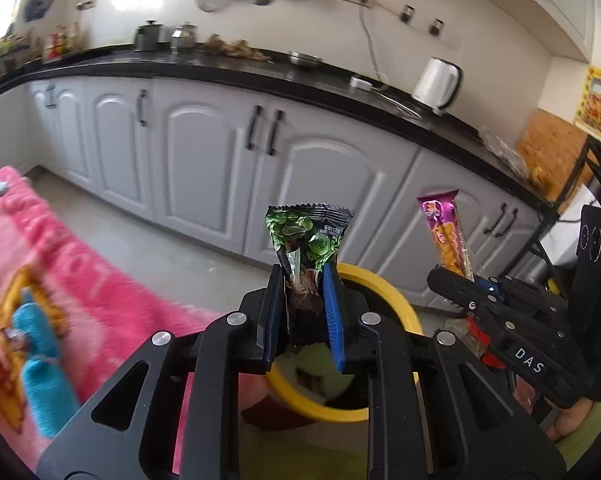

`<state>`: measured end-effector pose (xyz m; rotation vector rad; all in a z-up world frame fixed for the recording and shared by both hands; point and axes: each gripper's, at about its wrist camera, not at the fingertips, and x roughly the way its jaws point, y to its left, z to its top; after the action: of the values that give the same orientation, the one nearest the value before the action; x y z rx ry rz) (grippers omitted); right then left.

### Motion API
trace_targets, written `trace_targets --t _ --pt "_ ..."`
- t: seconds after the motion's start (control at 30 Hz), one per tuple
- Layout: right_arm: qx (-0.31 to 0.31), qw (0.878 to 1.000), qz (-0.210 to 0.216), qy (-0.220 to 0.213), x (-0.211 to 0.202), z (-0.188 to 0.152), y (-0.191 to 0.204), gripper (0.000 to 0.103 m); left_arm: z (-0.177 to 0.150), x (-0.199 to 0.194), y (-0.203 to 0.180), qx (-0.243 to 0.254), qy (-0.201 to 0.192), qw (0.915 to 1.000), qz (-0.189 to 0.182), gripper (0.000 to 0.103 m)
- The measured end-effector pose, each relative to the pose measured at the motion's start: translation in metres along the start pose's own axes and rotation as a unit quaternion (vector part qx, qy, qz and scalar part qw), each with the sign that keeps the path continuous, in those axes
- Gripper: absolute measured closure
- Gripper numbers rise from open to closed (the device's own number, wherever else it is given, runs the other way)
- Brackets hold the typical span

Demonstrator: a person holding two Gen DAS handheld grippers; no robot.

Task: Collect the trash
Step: 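Carry both packets over the yellow bin and open both tools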

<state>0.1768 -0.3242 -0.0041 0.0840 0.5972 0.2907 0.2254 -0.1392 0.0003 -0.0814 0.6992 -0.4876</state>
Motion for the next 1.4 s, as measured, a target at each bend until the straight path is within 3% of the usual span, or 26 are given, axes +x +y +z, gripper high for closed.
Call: trace_targets --t 0.37,1.03,1.17,1.4 --pt "0.053 0.998 -0.025 0.018 0.016 -0.021 -0.057 0.092 -0.011 0.057 -0.032 0.027 0.040 0.9987 -0.014 0.089" --pt "0.084 0.993 -0.033 0.077 0.056 -0.048 -0.078 0.091 -0.038 0.102 -0.023 0.005 0.085 0.9958 -0.034 0.083" --pt "0.094 0.992 -0.037 0.082 0.060 -0.049 -0.083 0.066 -0.040 0.106 -0.021 -0.003 0.089 0.9954 -0.036 0.077" --pt "0.102 0.991 -0.045 0.069 0.054 -0.047 -0.087 0.051 -0.043 0.103 -0.013 -0.015 0.092 0.9953 -0.029 0.058"
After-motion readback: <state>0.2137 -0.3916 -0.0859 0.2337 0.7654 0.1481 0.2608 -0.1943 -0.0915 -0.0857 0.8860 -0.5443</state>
